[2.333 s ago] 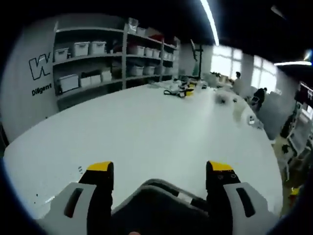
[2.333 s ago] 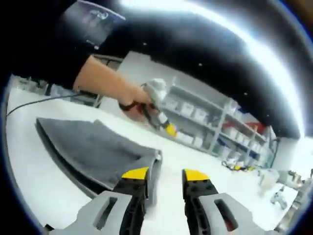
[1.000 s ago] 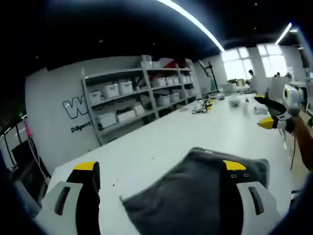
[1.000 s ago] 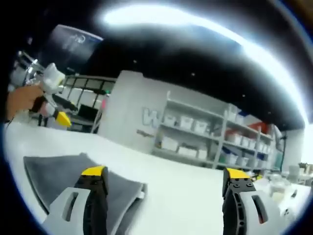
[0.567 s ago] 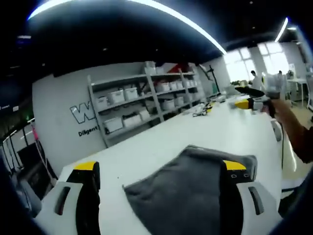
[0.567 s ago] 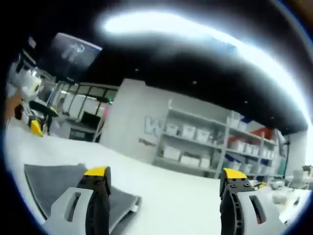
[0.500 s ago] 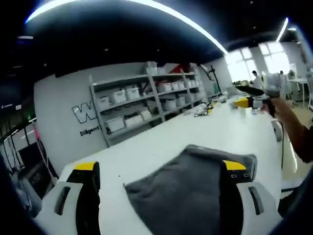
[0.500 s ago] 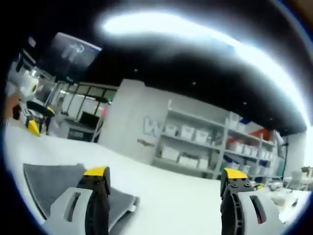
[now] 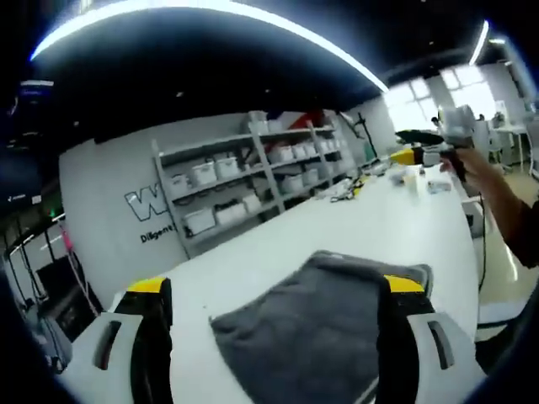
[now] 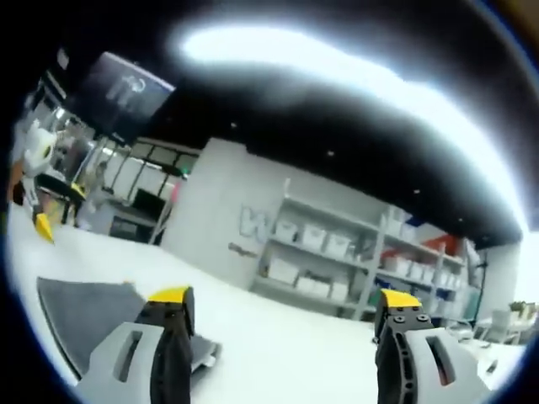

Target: Open the folded towel by lifting each exposed corner and separating the folded layers until the towel lies flat within the target outline without major curled edges

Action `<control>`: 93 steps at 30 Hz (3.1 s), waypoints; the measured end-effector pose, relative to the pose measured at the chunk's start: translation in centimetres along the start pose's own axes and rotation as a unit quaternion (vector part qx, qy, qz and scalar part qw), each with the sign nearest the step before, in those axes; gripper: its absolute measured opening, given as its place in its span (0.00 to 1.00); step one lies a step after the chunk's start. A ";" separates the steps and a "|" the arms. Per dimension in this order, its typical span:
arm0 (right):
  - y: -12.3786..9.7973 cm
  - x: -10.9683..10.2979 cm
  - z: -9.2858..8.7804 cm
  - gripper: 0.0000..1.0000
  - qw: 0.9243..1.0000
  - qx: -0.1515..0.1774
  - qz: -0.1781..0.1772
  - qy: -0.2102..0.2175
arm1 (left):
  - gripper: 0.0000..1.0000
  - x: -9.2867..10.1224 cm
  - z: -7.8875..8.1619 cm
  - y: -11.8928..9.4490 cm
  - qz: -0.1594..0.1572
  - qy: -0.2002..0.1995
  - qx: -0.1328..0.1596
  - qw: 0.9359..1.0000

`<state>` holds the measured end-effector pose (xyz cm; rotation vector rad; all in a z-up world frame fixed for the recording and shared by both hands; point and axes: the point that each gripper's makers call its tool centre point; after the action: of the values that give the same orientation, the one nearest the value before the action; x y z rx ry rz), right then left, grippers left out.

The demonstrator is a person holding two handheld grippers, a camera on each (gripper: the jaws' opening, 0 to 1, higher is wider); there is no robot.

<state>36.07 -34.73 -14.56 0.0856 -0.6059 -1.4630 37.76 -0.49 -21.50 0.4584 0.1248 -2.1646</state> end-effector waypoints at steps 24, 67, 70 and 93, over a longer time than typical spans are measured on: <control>7.3 -5.3 2.6 0.89 0.983 -0.030 0.183 -0.013 | 1.00 4.4 4.6 1.7 0.001 0.176 -0.013 0.984; 13.2 -12.5 -8.0 0.80 0.874 -0.080 0.454 0.150 | 1.00 16.5 0.4 6.3 -0.069 0.325 -0.074 0.940; 13.6 -12.8 -9.0 0.80 0.870 -0.077 0.461 0.159 | 1.00 17.7 0.3 6.5 -0.082 0.314 -0.073 0.943; 13.5 -15.0 -13.8 0.74 0.845 -0.125 0.484 0.190 | 1.00 23.5 -3.0 7.6 -0.118 0.361 -0.055 0.924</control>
<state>54.39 -22.96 -25.67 -0.1262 -0.0671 -0.4895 32.16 -22.14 -32.36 1.2088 0.7367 -2.0971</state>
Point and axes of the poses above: the point that each gripper's makers call its tool centre point, and the gripper's own axes: y roughly forward along the fingers, x roughly to its right, z roughly out of its top, and after that the axes turned 10 degrees about x, right-handed
